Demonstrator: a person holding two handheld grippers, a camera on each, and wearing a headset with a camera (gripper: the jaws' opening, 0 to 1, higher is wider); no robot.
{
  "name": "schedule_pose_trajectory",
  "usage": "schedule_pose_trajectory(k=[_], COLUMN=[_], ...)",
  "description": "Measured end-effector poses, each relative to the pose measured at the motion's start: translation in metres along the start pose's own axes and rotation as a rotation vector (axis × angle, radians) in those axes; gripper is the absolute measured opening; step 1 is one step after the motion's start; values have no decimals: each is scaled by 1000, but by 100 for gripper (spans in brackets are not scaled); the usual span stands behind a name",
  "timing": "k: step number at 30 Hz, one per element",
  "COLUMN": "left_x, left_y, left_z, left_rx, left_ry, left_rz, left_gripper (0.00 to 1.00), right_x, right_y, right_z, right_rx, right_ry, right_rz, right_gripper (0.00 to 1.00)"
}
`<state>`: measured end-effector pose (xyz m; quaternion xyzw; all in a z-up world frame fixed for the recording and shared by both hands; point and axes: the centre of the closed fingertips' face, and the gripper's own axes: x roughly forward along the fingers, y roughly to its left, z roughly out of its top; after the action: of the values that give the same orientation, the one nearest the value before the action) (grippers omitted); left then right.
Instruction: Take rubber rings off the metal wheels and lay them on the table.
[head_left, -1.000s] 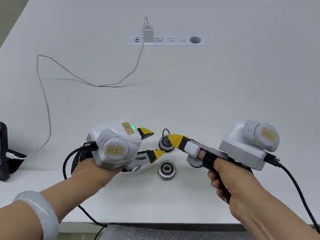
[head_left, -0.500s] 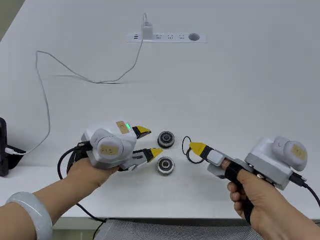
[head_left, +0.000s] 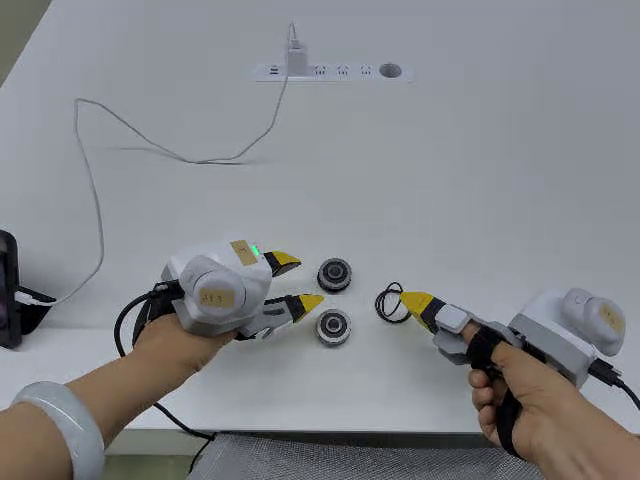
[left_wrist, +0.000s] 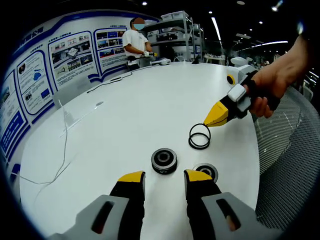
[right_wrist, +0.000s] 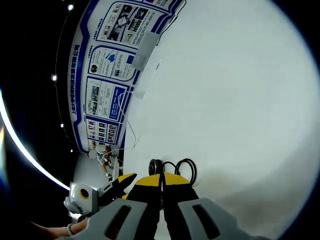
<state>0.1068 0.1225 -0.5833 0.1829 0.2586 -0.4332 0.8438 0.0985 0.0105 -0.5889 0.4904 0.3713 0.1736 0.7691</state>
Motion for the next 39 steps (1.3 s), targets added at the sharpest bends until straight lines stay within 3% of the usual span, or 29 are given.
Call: schedule_pose_trajectory(k=[11, 14, 16, 25, 39], left_x=[1, 1, 1, 1, 4], left_y=[-1, -1, -1, -1, -1], left_z=[0, 0, 0, 1, 6], left_rx=[1, 1, 2, 9, 21], left_ry=[4, 4, 3, 3, 0], left_rz=[-3, -3, -2, -6, -10], left_gripper=[31, 31, 31, 31, 30], right_x=[-2, -2, -1, 1, 11], right_y=[-22, -26, -29, -24, -5], right_z=[1, 1, 0, 0, 2], right_rx=[-177, -302, -347, -645, -638], right_ry=[20, 41, 53, 106, 96], right_rz=[-108, -142, -163, -212, -168], right_gripper=[3, 3, 6, 18, 20])
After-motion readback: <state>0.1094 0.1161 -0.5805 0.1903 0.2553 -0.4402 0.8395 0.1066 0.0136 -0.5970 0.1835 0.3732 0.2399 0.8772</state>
